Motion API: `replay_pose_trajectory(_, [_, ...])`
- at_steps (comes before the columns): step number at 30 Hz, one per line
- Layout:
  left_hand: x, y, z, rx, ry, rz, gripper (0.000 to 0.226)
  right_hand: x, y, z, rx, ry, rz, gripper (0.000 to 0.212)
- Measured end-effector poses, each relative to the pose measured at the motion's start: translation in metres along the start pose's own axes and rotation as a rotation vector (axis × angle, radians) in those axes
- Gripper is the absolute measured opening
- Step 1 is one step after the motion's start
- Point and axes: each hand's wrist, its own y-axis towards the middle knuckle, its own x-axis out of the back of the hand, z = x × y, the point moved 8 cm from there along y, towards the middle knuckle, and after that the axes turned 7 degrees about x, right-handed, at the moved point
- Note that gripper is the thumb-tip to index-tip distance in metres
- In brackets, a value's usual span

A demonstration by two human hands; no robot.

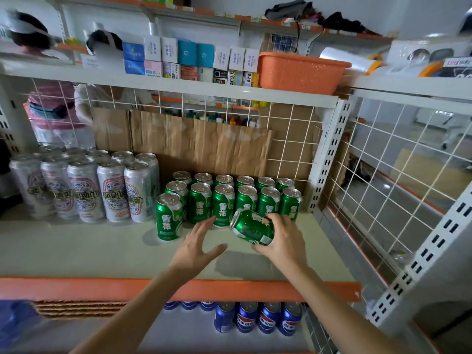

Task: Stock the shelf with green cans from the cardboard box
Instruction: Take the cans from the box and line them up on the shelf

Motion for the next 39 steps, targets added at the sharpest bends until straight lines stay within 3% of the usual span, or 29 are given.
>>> replay_pose_trajectory(5, [0.009,0.004,-0.030,0.082,-0.438,-0.036,0.097,0.003,-0.006,0.034,0.041,0.046,-0.074,0.080])
replay_pose_trajectory(9, [0.007,0.007,-0.030,0.160,-0.601,-0.011,0.057,0.007,-0.012,0.052,0.042,0.071,-0.116,0.080])
replay_pose_trajectory(13, [0.016,0.006,-0.034,0.117,-0.676,-0.051,0.033,0.008,-0.014,0.058,0.040,0.081,-0.109,0.082])
replay_pose_trajectory(17, [0.031,0.008,-0.046,0.029,-0.613,-0.016,0.041,0.009,-0.012,0.056,0.054,0.275,0.002,0.094])
replay_pose_trajectory(19, [0.036,0.010,-0.048,0.006,-0.583,0.043,0.055,0.012,-0.010,0.055,0.069,0.403,0.077,0.102])
replay_pose_trajectory(25, [0.041,0.012,-0.061,-0.051,-0.504,0.217,0.059,0.001,-0.010,0.046,-0.078,0.741,0.446,0.119])
replay_pose_trajectory(28, [0.041,0.011,-0.072,-0.076,-0.473,0.283,0.062,-0.003,-0.011,0.047,-0.125,0.864,0.544,0.105])
replay_pose_trajectory(33, [0.042,0.006,-0.084,-0.098,-0.463,0.344,0.066,0.001,-0.011,0.051,-0.093,0.894,0.591,0.057])
replay_pose_trajectory(39, [0.041,0.001,-0.092,-0.115,-0.521,0.423,0.069,0.003,-0.014,0.049,-0.131,0.906,0.450,0.071])
